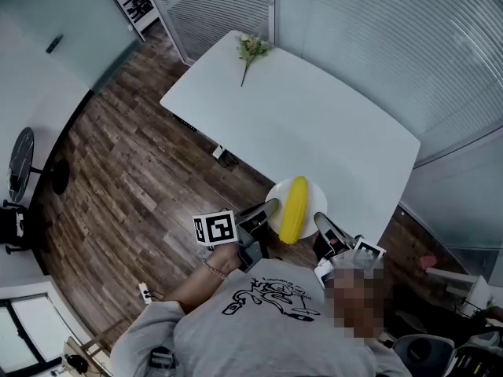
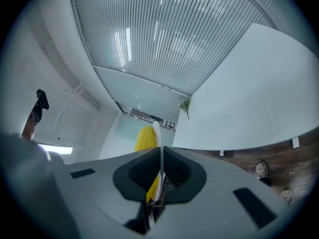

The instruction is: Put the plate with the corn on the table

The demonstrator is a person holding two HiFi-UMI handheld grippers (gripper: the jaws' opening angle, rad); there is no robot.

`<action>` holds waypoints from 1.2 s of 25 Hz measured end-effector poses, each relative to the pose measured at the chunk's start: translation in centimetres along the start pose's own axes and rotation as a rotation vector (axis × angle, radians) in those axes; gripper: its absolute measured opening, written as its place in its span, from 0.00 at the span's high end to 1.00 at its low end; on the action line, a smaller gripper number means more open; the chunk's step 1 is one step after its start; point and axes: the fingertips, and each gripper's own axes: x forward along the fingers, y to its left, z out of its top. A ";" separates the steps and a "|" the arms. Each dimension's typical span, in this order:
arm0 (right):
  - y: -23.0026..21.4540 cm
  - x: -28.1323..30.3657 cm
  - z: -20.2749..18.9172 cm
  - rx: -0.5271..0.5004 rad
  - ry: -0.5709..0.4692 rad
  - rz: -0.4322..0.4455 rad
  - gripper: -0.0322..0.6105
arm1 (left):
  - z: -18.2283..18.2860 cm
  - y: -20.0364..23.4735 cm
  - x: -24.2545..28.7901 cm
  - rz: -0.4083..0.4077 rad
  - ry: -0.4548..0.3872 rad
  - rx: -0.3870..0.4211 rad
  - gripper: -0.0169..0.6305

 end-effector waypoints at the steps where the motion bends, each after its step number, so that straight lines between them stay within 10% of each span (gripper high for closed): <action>1: 0.1 1.0 0.6 -0.001 -0.002 -0.001 0.93 | 1.2 0.2 0.3 -0.002 0.000 0.001 0.92; 17: 0.2 15.9 7.7 -0.004 -0.026 -0.012 0.93 | 16.9 4.5 3.7 -0.008 0.021 0.013 0.92; 30: -1.8 17.2 11.3 0.019 -0.048 -0.034 0.93 | 19.0 5.3 7.6 -0.008 0.051 0.004 0.92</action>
